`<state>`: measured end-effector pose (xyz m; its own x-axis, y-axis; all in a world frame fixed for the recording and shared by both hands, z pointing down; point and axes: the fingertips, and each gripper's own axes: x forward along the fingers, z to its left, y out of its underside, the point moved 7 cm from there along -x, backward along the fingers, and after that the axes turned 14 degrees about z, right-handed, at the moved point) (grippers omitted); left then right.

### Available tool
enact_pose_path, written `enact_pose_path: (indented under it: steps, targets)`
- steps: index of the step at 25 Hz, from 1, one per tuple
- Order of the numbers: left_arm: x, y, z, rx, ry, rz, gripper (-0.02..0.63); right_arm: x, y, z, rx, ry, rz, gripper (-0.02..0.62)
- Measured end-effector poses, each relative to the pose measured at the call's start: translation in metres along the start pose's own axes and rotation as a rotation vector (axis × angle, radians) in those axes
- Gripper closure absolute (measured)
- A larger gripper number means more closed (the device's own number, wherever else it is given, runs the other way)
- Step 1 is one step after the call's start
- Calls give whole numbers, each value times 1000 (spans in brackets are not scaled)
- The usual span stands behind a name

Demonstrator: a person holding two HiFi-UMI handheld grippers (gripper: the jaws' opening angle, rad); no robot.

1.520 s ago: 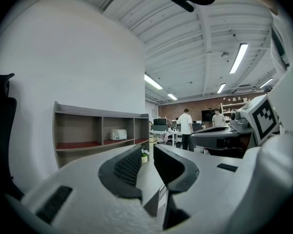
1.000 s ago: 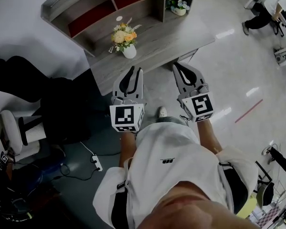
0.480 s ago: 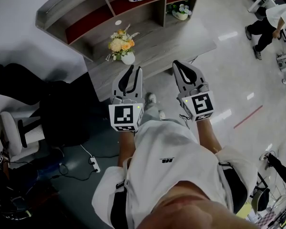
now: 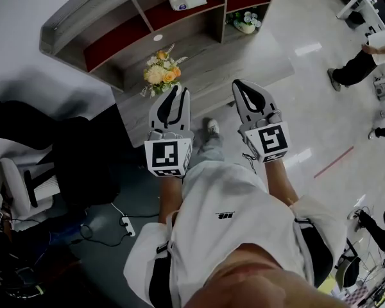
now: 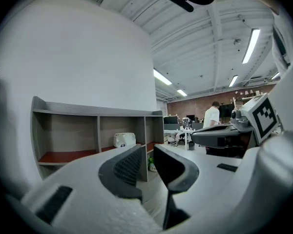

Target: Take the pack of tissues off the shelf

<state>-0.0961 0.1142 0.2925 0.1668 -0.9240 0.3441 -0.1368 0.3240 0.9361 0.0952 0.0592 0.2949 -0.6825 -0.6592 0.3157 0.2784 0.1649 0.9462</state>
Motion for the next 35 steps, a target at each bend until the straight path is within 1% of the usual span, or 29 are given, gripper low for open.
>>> enact_pose_path:
  steps: [4, 10, 20, 27, 29, 33, 35]
  targets:
    - [9, 10, 5, -8, -4, 7, 522, 13, 7, 0, 1, -10, 3, 571]
    - [22, -1, 15, -15, -11, 7, 522, 30, -2, -11, 0, -14, 9, 571]
    - [61, -14, 35, -27, -22, 23, 522, 74, -18, -33, -1, -42, 15, 571]
    - [95, -21, 54, -46, -19, 37, 522, 106, -23, -52, -9, -40, 58, 571]
    - [105, -22, 60, -51, -15, 44, 522, 116, -25, -57, -13, -36, 91, 571]
    - [123, -23, 72, -61, -14, 53, 522, 135, -27, -63, 0, -49, 55, 571]
    - [129, -22, 78, -68, -14, 58, 522, 142, -28, -65, 0, -50, 61, 571]
